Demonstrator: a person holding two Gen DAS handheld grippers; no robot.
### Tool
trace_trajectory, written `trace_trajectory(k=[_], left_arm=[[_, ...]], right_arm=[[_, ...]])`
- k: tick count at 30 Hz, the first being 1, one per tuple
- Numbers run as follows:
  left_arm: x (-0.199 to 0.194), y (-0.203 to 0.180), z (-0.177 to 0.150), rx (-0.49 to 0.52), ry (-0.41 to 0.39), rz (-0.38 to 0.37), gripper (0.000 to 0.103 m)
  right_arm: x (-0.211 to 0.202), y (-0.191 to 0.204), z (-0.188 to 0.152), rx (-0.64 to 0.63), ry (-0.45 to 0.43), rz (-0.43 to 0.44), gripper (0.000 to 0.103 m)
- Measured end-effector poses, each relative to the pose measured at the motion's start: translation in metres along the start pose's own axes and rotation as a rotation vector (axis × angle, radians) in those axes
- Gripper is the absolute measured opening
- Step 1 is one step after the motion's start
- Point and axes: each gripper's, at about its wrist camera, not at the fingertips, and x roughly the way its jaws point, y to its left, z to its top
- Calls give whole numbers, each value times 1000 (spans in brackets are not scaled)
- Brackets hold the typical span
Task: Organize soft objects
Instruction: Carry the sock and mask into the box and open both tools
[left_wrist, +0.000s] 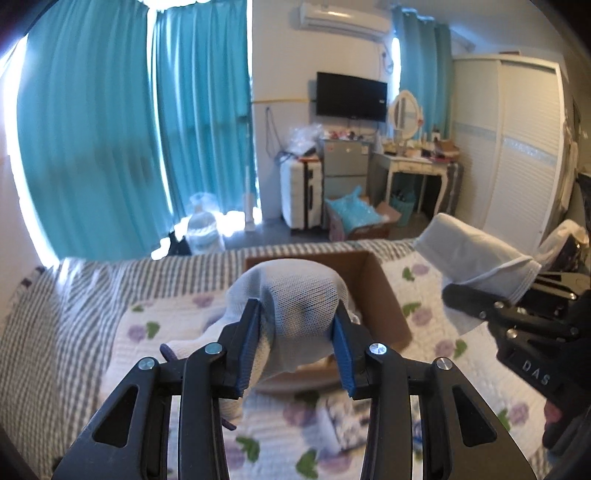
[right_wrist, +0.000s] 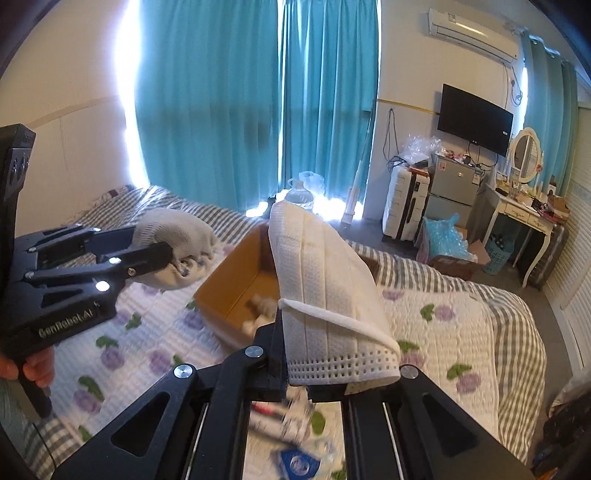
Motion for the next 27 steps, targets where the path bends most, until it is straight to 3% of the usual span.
trace_trajectory(k=[6,10,12,17,23,24,26,27], left_arm=[[65,-5,16,23,31,-13,39],[106,-7,15,35,61,-16,53],[127,-4,12,26,76,-10,54],[153,0,5,21,103,23,72],[152,7,3,22,83,50,72],[148,8,3,26,79,58,72],[140,11,4,32,73,67,73],[140,14,5,31,70,71,73]], right_arm=[[54,-20,27,0,19,9,6],[94,-32,33,9,43,19,6],[111,-36,31,11,56,23,6],[154,-45,23,11,94,45,6],[187,-48,15,3,113,66,6],[191,-47,14,-2,122,64,8],[191,-44,13,-27,125,20,32],[189,-44,12,-33,119,-6,54]])
